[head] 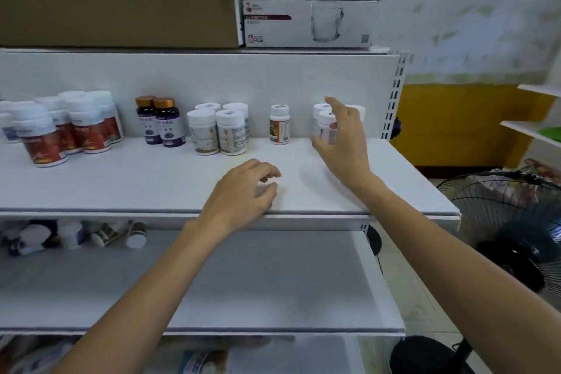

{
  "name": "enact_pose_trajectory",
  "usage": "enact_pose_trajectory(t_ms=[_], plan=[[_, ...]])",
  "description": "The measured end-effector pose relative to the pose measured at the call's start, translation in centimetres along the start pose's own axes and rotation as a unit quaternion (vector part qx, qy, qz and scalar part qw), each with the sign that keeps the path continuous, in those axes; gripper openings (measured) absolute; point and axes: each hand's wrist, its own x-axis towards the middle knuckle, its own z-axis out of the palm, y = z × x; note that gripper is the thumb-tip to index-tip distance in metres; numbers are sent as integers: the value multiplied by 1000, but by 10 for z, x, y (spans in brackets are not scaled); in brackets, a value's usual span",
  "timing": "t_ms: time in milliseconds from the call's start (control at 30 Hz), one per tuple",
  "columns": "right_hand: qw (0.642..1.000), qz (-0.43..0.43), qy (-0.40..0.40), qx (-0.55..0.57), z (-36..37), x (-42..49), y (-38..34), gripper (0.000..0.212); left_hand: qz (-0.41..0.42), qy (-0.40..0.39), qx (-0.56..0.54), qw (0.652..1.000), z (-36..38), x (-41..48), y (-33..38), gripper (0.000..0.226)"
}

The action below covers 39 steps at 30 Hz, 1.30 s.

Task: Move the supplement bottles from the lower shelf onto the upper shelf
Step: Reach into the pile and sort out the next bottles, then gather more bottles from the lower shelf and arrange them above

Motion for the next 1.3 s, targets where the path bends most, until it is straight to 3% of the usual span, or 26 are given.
enact_pose_trajectory(t_ms=[267,567,767,1000,1300], plan=[[982,-49,-97,157,68,-67,-125,56,-40,85,1,996,-83,-101,-64,27],[946,-96,-209,230,171,-174,-239,47,-199,90,45,975,-154,-249,-145,23],[929,-30,-307,207,220,-220,-248,46,-248,97,24,964,-166,-292,-177,22],[925,20,-341,166,273,-216,-234,43,-266,117,-37,956,-150,-283,-219,20],[923,192,-304,135,390,-188,-191,29,-339,60,-59,937,-104,-223,-344,25]])
